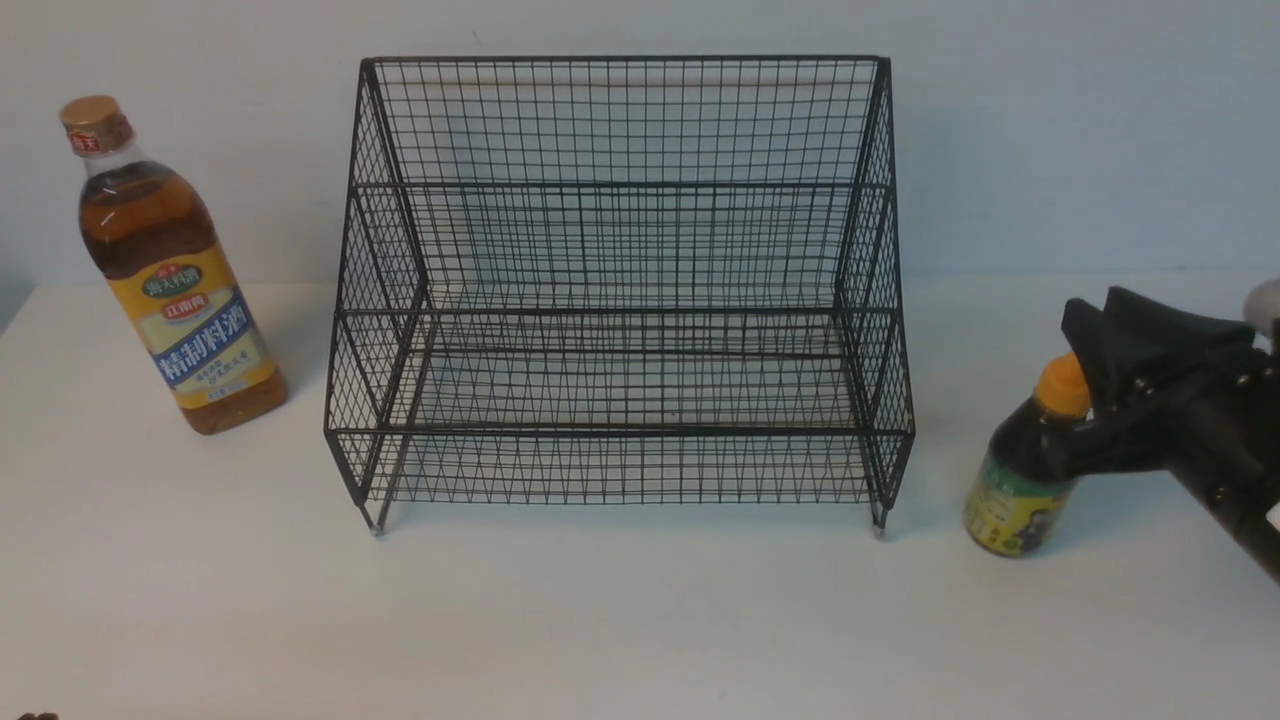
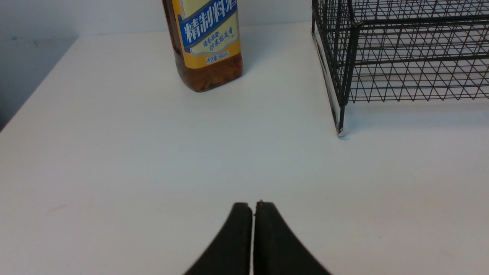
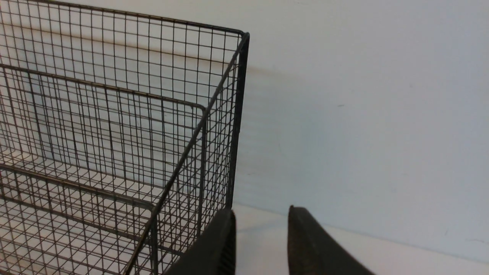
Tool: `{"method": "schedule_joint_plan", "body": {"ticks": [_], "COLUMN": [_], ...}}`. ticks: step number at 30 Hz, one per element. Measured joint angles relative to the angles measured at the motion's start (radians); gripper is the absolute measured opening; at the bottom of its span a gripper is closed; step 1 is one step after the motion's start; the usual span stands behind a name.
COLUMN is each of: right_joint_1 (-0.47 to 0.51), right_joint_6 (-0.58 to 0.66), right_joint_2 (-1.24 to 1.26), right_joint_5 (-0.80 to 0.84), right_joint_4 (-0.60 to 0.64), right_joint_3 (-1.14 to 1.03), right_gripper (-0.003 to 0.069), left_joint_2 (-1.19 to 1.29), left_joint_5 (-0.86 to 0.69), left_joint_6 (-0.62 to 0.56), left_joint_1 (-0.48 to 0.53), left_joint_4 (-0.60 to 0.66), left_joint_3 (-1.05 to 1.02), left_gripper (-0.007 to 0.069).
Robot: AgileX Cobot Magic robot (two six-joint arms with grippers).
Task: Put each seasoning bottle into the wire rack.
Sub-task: Use the right arm to grab the condiment bottle closest to it
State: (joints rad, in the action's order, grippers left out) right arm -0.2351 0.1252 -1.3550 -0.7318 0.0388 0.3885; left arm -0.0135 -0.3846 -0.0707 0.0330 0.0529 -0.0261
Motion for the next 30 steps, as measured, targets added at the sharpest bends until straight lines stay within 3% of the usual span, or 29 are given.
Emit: {"method": "schedule_joint_plan", "body": {"ticks": [6,10,13,25,29,30], "right_joint_1": [0.000,0.000,0.000,0.000,0.000,0.000], "right_joint_6": [0.000,-0.020,-0.051,-0.072,-0.073,-0.073], "right_joint_2": [-0.079,-0.125,-0.156,-0.260,-0.295,-0.302], "right_joint_5": [-0.059,-0.060,-0.063,-0.138,-0.168,-0.187], "right_joint_4": [0.109,0.090,0.039,0.049,0.066,0.070], "right_joint_3": [0.000,0.000,0.000,0.008,0.013,0.013], "right_gripper": [0.0451,0.0509,0.0519,0.0515,0.0463,0.0388], "left_joint_2": [0.000,0.000,0.000,0.000,0.000,0.000], "left_joint_5": [0.000,0.000,0.000,0.000,0.000,0.000], "left_joint_6": [0.000,0.000,0.000,0.000,0.000,0.000], "left_joint_1": [0.000,0.000,0.000,0.000,0.000,0.000], "left_joint_4": [0.000,0.000,0.000,0.000,0.000,0.000], "left_joint_3": [0.000,0.000,0.000,0.000,0.000,0.000], "left_gripper": [-0.0005,-0.0005,-0.0005,-0.0005,-0.0005,-0.0005]}}
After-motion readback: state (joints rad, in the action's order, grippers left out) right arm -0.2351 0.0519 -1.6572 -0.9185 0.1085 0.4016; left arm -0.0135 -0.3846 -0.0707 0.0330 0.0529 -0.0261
